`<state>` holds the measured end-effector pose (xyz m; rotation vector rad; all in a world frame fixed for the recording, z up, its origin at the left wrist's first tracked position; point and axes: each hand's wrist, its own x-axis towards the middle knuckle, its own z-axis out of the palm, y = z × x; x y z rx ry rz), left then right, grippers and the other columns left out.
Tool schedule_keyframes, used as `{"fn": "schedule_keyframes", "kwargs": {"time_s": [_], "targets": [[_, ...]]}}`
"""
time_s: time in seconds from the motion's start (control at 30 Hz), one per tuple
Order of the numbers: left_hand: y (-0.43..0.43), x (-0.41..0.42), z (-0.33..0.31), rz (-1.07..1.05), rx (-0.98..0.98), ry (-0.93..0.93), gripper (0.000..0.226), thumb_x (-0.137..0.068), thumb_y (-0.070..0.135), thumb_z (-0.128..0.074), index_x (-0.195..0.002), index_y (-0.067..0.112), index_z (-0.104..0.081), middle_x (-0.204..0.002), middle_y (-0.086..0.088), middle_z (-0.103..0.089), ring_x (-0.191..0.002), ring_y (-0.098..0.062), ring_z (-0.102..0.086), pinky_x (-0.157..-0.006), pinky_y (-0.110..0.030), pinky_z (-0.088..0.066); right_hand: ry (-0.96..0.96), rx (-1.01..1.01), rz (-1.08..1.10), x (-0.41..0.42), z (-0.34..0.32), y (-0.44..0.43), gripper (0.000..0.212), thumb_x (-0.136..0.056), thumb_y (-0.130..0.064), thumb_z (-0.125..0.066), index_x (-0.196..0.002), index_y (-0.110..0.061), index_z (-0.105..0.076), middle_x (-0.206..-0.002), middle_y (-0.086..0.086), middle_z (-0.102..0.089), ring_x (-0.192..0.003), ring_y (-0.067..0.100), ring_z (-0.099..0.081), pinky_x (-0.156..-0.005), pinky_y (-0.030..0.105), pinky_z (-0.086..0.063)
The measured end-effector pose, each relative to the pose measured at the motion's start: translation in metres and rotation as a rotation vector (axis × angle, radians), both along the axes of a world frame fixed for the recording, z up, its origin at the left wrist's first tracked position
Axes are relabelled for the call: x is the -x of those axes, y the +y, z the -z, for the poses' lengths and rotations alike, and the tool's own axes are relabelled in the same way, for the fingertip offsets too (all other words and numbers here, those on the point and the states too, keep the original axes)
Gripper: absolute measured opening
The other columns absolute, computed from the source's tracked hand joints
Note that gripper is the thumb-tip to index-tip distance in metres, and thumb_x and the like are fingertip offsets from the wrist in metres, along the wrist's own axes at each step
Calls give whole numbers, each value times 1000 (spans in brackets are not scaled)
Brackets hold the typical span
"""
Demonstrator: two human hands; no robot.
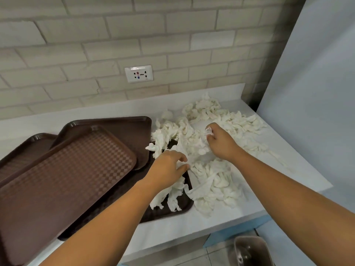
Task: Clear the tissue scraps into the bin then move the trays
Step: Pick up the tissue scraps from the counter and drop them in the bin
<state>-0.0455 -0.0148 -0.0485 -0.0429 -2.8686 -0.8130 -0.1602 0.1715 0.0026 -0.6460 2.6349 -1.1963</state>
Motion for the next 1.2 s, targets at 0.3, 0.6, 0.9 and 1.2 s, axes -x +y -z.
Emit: {"fn": "schedule_keyframes", "kwargs": {"time_s": [0.3,0.6,0.9,1.2], "targets": [[68,28,10,200,337,-230,48,-87,61,-55,-117,24,-63,-109,2,-65,-104,-21,-56,-90,-39,-46,-23,202,273,-20,-8,57,19,-95,-24,-58,-112,-20,-50,-98,-13,-54,-86,4,-55,-68,21,-45],[73,53,4,31,212,-244,29,-102,26,-43,-120,18,-64,-115,-3,-65,-103,-23,-60,-83,-31,-47,-52,275,398,-38,-1,121,11,-99,-18,-45,-101,-25,-53,-102,-5,-70,-93,24,-67,-85,41,-55],[109,62,-83,-170,-554,94,31,-106,37,-28,-100,20,-55,-82,0,-58,-73,-20,-57,-65,-35,-50,14,371,378,-57,-19,177,25,-105,-31,-37,-110,-23,-60,-75,0,-73,-58,-2,-58,-60,19,-43],[205,44,-145,-333,-1182,71,26,-92,25,-43,-84,13,-65,-85,-1,-69,-81,-21,-65,-72,-35,-49,-187,553,412,-69,-30,280,21,-96,-38,-58,-95,-17,-57,-68,0,-50,-56,16,-44,-55,33,-46]]}}
